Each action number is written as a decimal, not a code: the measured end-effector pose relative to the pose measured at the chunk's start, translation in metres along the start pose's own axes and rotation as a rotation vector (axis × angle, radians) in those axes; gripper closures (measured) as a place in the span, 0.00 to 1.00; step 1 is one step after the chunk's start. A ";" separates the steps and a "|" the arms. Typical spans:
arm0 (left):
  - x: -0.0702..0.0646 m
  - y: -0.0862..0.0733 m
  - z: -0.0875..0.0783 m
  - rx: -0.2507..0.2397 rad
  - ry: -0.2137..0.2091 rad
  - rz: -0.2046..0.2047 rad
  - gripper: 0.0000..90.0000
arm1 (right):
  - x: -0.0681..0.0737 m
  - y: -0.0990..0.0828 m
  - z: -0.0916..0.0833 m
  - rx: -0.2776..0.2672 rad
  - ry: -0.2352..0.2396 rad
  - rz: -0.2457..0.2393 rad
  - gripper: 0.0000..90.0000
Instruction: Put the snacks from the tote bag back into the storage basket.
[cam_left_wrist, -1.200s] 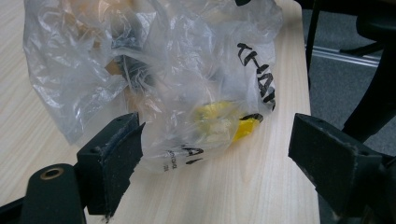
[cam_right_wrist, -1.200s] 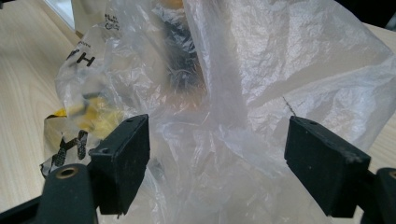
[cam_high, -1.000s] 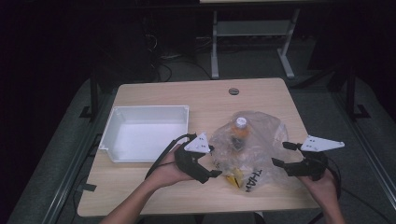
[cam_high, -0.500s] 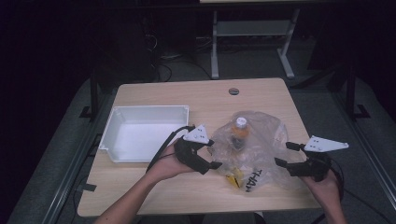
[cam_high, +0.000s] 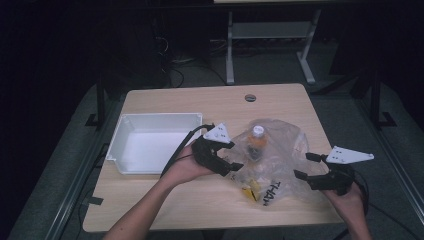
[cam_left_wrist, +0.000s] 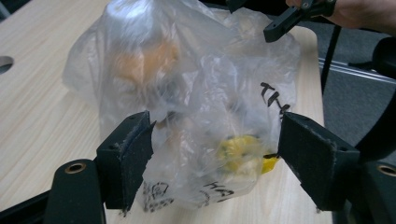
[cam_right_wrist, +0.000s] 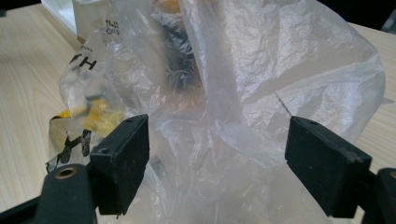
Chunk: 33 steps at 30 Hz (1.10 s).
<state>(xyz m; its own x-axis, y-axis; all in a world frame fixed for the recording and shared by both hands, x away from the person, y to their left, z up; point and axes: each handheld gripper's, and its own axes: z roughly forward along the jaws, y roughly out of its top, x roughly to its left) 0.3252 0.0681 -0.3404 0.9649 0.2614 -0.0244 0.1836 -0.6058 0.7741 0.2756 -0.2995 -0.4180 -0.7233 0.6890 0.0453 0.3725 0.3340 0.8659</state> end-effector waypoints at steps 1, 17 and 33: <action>0.000 0.005 0.001 0.003 -0.001 0.014 0.29 | 0.000 0.000 0.000 0.000 -0.001 -0.001 0.24; 0.007 0.028 0.009 0.043 0.000 0.035 0.33 | -0.003 0.000 -0.002 -0.010 0.003 0.007 0.24; 0.015 0.047 0.019 0.086 0.056 0.087 0.36 | -0.002 0.003 0.002 -0.015 0.019 -0.002 0.24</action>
<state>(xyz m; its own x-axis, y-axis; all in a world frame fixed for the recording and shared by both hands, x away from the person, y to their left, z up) 0.3514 0.0296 -0.3163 0.9664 0.2452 0.0774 0.1177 -0.6892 0.7149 0.2792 -0.2989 -0.4168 -0.7352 0.6758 0.0533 0.3623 0.3252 0.8735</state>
